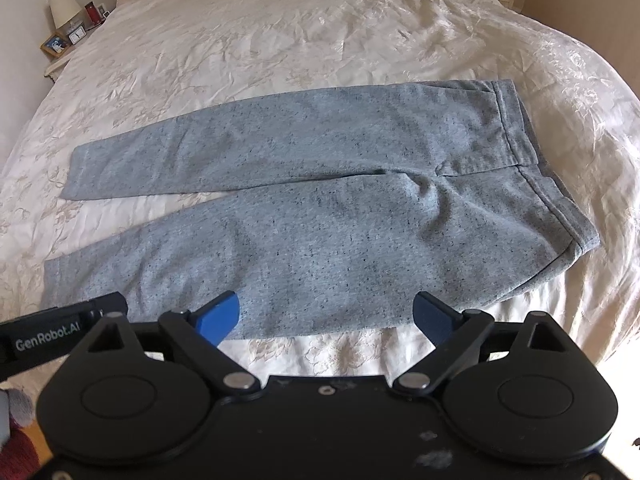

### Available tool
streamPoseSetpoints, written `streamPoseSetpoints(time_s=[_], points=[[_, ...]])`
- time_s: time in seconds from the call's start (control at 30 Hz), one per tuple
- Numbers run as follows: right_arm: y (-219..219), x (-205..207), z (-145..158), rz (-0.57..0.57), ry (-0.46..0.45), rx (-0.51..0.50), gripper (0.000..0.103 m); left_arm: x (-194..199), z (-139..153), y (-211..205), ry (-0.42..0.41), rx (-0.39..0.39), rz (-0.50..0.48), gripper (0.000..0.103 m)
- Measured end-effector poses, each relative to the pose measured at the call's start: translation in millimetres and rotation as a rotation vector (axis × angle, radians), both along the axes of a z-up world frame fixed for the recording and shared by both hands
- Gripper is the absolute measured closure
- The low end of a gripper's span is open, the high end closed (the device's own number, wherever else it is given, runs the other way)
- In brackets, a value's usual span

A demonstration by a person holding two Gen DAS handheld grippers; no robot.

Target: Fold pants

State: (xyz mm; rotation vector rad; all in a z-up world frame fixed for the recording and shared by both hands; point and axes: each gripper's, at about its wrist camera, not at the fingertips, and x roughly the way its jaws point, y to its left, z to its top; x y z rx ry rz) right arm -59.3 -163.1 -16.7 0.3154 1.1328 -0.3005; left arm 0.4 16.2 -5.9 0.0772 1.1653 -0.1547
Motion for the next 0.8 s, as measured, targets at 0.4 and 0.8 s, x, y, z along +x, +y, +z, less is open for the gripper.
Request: streamPoseSetpoints(time_s=[0.4, 0.8], points=[[-3.5, 7.1, -5.3, -0.063, 0.012, 0.052, 0.016, 3.7, -1.4, -0.9, 0.013, 0.041, -0.019, 0.031], [-1.2, 33.0, -35.6, -0.092, 0.065, 0.059, 0.018, 32.4, -17.9, 2.4, 0.013, 0.083, -0.067, 0.031]])
